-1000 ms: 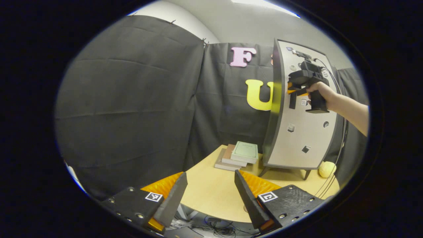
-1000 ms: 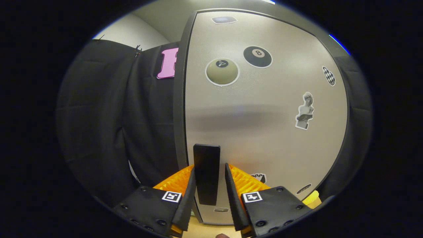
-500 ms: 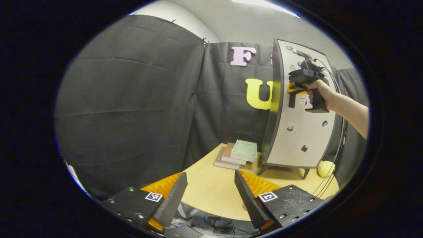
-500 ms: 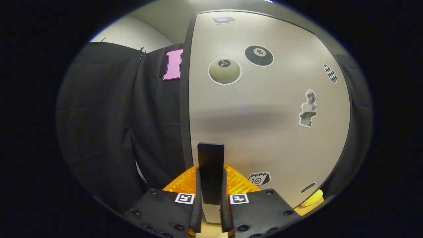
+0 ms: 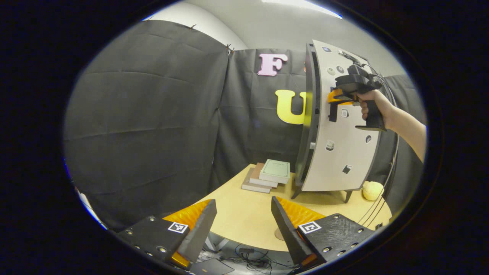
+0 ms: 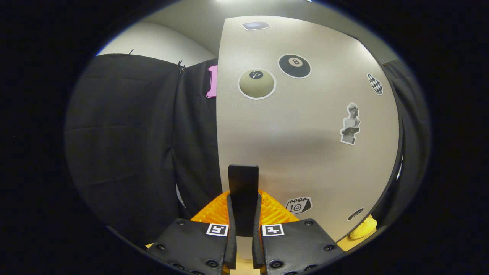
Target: Open the cabinet door with the right hand, grasp the bottle in the cabinet with the left hand and place it on the coaster, then close the cabinet door with the right hand.
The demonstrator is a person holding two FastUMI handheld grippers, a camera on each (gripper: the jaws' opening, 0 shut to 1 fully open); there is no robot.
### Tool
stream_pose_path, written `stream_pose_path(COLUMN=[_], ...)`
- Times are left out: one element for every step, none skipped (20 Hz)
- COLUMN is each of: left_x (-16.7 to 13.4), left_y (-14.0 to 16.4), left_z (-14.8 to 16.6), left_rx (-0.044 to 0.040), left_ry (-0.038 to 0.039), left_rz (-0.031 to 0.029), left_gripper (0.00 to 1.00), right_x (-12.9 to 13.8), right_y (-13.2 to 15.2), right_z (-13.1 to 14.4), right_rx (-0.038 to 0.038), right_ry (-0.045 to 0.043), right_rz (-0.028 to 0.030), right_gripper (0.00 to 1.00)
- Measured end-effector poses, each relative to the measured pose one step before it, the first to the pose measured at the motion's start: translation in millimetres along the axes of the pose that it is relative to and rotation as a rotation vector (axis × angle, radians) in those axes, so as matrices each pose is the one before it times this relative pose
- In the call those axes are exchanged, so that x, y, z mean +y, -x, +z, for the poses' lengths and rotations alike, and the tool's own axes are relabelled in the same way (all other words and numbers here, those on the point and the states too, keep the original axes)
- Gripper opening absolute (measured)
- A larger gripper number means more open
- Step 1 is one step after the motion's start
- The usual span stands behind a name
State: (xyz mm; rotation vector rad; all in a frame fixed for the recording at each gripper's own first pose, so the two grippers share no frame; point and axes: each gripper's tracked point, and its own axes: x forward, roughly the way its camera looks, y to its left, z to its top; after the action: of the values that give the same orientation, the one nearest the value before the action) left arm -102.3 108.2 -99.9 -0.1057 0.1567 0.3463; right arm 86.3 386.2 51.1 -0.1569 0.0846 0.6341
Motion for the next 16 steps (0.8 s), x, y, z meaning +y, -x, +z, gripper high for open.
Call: stream_pose_path(left_x=[-1.36, 0.13, -1.12, -1.08, -0.51, -0.40, -0.53, -0.37, 0.76, -0.15, -0.29, 0.16, -0.06, 0.24, -0.55, 0.19], left_y=[1.26, -1.85, 1.78, 0.97, 0.96, -0.32, -0.23, -0.46, 0.01, -0.53, -0.52, -0.83, 0.69, 0.24, 0.86, 0.11], left_z=[-5.70, -1.09, 0.12, 1.26, 0.49, 0.93, -0.73, 0.15, 1.21, 2.24, -0.13, 0.87, 0.28, 0.25, -0.45, 0.96], left_rx=[0.00407, 0.00544, 0.00338, -0.00186, -0.00487, -0.00461, -0.00113, 0.00118, -0.00174, -0.00382, -0.00195, -0.00098, 0.00048, 0.00299, 0.00174, -0.00120], left_ry=[0.00426, 0.00150, -0.00125, -0.00316, -0.00590, -0.00696, -0.00592, -0.00294, -0.00014, 0.00322, 0.00173, -0.00094, -0.00358, -0.00255, -0.00201, -0.00154], left_rz=[-0.00652, -0.00479, -0.00412, -0.00489, -0.00488, -0.00396, -0.00661, -0.00635, -0.00351, -0.00424, -0.00519, -0.00388, -0.00076, -0.00095, -0.00006, 0.00086], left_gripper=[0.87, 0.87, 0.87, 0.87, 0.87, 0.87, 0.87, 0.87, 0.87, 0.87, 0.87, 0.87, 0.89, 0.87, 0.87, 0.87], right_x=[0.20, 0.17, 3.06, 1.34, -1.42, -0.85, -1.65, -1.15, 0.22, -0.24, -0.55, -0.44, -0.22, -0.93, -1.18, -0.69], right_y=[6.16, 8.59, 7.65, 6.79, 4.88, 4.61, 3.13, 4.05, 1.89, 1.30, 2.02, 1.80, 3.09, 1.56, 1.40, 1.92], right_z=[-1.16, -0.34, -2.13, -0.76, -0.05, 0.53, -1.14, -0.34, -1.10, 0.46, -0.38, -0.03, -0.60, -0.07, -0.63, -0.21], right_rx=[0.00024, 0.00099, 0.00192, 0.00258, 0.00060, -0.00175, -0.00303, -0.00368, -0.00561, -0.01139, -0.00806, -0.00348, 0.00076, 0.00601, 0.00596, 0.00267], right_ry=[-0.00056, -0.00224, -0.00445, -0.00516, -0.00002, 0.00216, 0.00152, -0.00256, -0.00639, -0.00619, 0.00147, 0.00115, -0.00253, -0.00525, -0.00608, -0.00388], right_rz=[0.01688, 0.01560, 0.01363, 0.01392, 0.01216, 0.00965, 0.00757, 0.00554, 0.00347, 0.00335, 0.00309, 0.00227, 0.00331, 0.00415, 0.00403, 0.00366], right_gripper=[0.18, 0.18, 0.18, 0.18, 0.18, 0.17, 0.17, 0.18, 0.18, 0.18, 0.18, 0.18, 0.18, 0.18, 0.17, 0.18])
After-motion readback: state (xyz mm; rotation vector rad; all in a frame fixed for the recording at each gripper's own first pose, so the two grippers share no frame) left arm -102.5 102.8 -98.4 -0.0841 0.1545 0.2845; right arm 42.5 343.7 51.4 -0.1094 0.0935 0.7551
